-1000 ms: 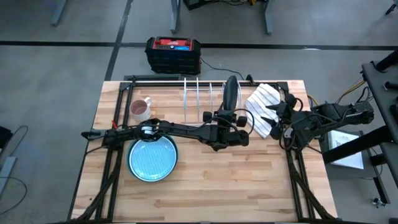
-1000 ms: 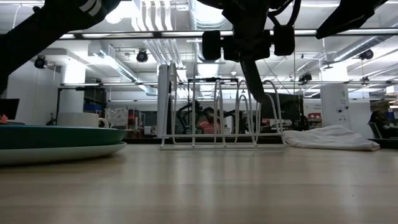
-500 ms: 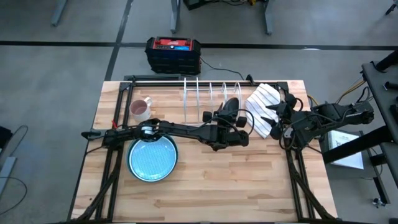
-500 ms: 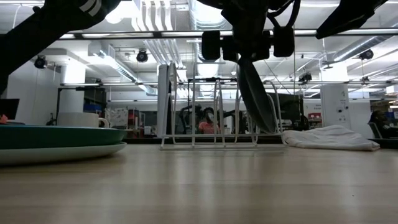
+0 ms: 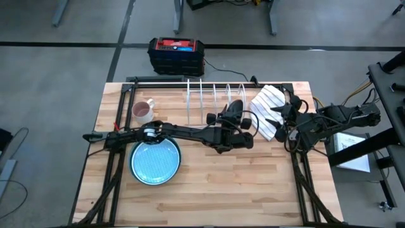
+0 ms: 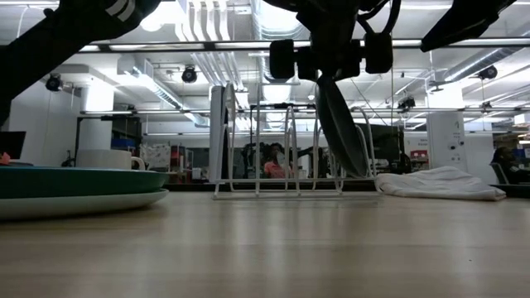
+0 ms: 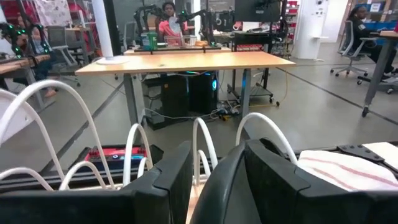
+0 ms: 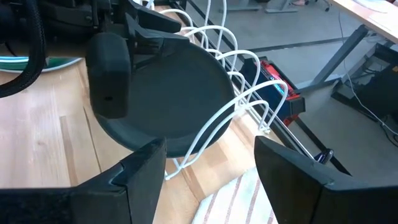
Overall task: Sort dishes
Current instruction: Put the black plate in the dishwasher rack
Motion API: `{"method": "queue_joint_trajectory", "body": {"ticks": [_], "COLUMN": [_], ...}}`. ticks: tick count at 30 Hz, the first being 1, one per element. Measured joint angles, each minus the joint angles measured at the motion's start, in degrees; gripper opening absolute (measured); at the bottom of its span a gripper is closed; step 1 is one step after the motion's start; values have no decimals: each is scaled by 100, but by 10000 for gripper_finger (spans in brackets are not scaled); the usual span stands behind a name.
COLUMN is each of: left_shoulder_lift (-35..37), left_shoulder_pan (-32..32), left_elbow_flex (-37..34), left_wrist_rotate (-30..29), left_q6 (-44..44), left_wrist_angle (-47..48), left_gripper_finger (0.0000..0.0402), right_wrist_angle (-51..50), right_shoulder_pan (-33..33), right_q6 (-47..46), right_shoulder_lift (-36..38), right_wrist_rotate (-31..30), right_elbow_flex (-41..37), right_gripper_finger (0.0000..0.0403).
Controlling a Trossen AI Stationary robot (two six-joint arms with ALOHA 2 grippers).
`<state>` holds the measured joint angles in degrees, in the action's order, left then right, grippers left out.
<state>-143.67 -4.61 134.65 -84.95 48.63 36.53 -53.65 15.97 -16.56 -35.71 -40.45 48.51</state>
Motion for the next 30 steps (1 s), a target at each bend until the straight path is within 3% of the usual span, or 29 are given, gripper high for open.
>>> {"method": "queue_joint_trajectory", "body": {"ticks": [23,30], "left_shoulder_lift": [2,2], "left_shoulder_pan": [353,348], "left_elbow_flex": [33,33], "left_wrist_rotate": [51,42], "left_q6": [-549,-615], "left_wrist_angle": [-739,-815], "left_gripper_finger": [135,167], "right_wrist_angle": [-4,-7], "right_shoulder_pan": [0,-1], "right_q6": [2,4], "right_shoulder_lift": [-1,0], "right_wrist_rotate": [0,2], "right_elbow_flex": [0,0], "right_gripper_finger": [228,231]}}
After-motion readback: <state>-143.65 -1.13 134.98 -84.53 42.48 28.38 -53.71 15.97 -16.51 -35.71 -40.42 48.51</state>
